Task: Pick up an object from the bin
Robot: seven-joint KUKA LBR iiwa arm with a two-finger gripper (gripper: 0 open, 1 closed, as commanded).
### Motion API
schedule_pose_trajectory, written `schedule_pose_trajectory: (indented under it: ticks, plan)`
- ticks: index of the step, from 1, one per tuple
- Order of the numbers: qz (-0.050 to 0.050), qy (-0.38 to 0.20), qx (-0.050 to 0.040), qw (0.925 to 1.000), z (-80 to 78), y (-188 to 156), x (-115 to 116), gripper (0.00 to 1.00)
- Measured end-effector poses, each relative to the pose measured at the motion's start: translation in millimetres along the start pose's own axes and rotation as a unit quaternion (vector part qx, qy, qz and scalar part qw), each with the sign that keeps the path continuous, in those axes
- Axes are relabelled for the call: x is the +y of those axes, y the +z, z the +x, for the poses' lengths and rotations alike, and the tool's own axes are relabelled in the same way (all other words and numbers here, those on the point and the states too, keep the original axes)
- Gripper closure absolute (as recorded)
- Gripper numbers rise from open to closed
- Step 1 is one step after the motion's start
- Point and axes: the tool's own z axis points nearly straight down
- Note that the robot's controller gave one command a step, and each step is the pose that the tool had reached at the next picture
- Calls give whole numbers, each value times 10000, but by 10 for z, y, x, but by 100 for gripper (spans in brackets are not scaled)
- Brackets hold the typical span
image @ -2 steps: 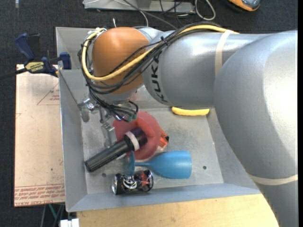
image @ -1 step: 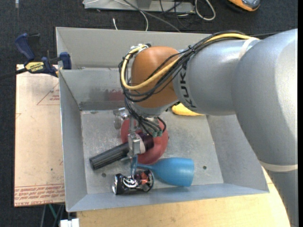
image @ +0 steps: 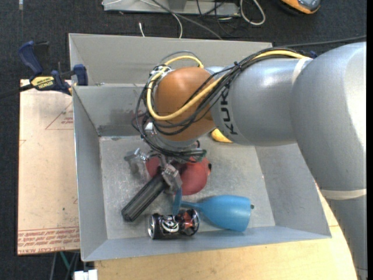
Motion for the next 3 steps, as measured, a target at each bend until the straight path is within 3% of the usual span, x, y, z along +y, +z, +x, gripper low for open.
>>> schedule_pose_trajectory:
  ticks: [1, 2, 3]
  plan:
    - [12, 1780, -5, 9840, 46, 30, -413, 100]
    - [13, 1776, -5, 9841, 46, 30, -411, 100]
    - [-18, 1780, 28, 9840, 55, -180, -385, 100]
